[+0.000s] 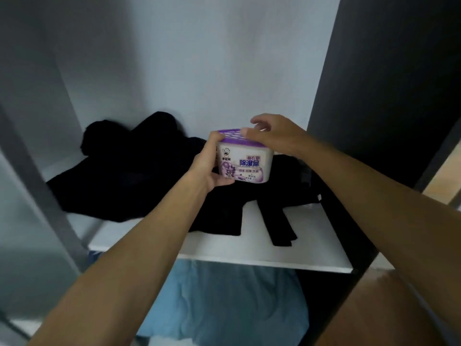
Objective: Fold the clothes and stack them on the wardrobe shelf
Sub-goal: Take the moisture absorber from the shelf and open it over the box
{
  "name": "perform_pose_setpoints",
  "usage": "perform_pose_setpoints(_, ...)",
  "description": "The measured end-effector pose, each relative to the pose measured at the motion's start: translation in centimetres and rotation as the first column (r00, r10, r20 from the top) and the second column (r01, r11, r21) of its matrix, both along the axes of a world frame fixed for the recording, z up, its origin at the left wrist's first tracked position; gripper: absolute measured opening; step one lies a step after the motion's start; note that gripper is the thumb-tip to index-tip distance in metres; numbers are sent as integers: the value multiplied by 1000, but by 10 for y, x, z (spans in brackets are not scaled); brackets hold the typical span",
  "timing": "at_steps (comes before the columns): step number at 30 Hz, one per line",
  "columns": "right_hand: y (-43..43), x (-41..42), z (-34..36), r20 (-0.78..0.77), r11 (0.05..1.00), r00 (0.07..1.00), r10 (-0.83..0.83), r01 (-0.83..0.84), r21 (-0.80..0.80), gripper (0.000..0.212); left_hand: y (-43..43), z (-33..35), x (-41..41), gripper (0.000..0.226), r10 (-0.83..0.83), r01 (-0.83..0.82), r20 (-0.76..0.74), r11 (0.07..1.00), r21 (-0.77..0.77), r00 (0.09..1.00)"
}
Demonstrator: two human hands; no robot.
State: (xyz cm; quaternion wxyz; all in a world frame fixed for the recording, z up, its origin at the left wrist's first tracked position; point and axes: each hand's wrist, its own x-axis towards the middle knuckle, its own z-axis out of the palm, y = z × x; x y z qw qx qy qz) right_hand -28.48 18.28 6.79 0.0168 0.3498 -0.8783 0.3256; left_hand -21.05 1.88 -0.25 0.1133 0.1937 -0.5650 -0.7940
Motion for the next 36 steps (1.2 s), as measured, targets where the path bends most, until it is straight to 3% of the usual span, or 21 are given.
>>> perform_pose_setpoints(2,12,27,-14,63,995,998,7,-1,-99,58,7,-13,40,62,79,-79,-4,997,-18,997)
perform_pose_setpoints(5,25,74,-39,311,983,948,72,-15,-183,53,18,-29,104,65,171,-171,-27,985,9,985)
perform_pose_setpoints(8,21,121,-69,572,977,797,195,-110,-181,69,24,-43,170,57,284,-283,-36,959,27,958)
perform_pose_setpoints(11,-2,172,-95,705,929,605,369,-222,-295,74,20,-53,240,44,383,-382,-36,924,29,923)
perform_pose_setpoints(14,-41,229,-111,722,883,511,466,-225,-411,59,5,-57,311,40,470,-469,-40,883,18,882)
perform_pose_setpoints(21,-157,395,-124,722,850,454,522,-201,-488,38,-63,-61,495,48,634,-635,-47,773,-10,772)
perform_pose_setpoints(27,-268,574,-140,769,849,365,525,-155,-506,42,-139,-66,675,35,734,-734,-15,677,-56,679)
perform_pose_setpoints(34,-365,760,-159,789,807,220,574,-318,-498,38,-202,-82,866,32,863,-863,51,504,-23,503)
perform_pose_setpoints(36,-386,801,-164,792,791,200,577,-377,-482,40,-218,-87,909,40,892,-895,83,445,13,444)
